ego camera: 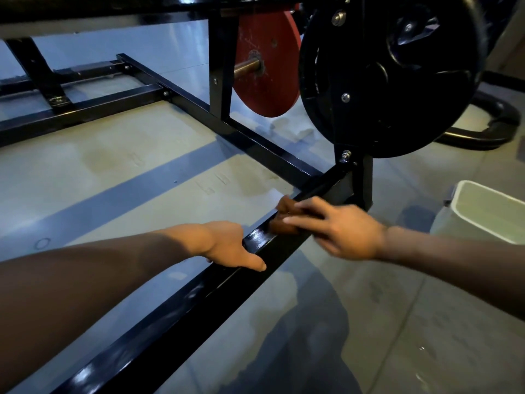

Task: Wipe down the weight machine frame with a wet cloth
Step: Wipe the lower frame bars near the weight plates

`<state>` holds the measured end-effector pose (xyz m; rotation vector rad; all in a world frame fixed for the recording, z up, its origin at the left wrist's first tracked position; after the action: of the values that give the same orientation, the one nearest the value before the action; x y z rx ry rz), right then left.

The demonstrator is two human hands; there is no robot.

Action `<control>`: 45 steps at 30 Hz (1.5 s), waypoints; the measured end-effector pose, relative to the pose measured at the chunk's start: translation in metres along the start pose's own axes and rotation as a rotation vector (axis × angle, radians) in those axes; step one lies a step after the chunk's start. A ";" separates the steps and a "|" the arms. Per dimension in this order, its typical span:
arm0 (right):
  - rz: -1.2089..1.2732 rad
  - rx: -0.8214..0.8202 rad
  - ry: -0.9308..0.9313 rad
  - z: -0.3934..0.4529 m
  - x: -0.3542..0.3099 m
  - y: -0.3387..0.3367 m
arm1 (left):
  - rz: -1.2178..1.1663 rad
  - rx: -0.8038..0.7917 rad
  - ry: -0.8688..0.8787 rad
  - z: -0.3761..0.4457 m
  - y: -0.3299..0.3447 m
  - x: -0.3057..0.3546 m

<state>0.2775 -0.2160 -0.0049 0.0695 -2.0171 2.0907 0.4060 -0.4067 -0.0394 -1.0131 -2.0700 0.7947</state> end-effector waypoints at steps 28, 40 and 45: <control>0.003 -0.036 0.707 0.006 0.101 0.017 | 0.000 -0.013 -0.004 0.002 0.005 -0.001; 0.071 -0.059 -0.060 0.020 -0.035 -0.010 | -0.057 -0.102 0.030 -0.001 0.002 0.003; -0.205 -0.098 0.232 0.014 0.088 0.009 | -0.022 -0.067 -0.024 -0.005 0.005 -0.004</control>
<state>0.1884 -0.2178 0.0044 0.0150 -1.8844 1.7856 0.4136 -0.4069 -0.0414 -1.0198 -2.1367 0.7342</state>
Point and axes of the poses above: each hand's wrist, its own z-axis towards the middle knuckle, its own y-axis out of the palm, x = y × z, the point moved 5 cm from there along z, towards the middle knuckle, and after that the axes turned 11 degrees about -z, right-handed, at the moved point
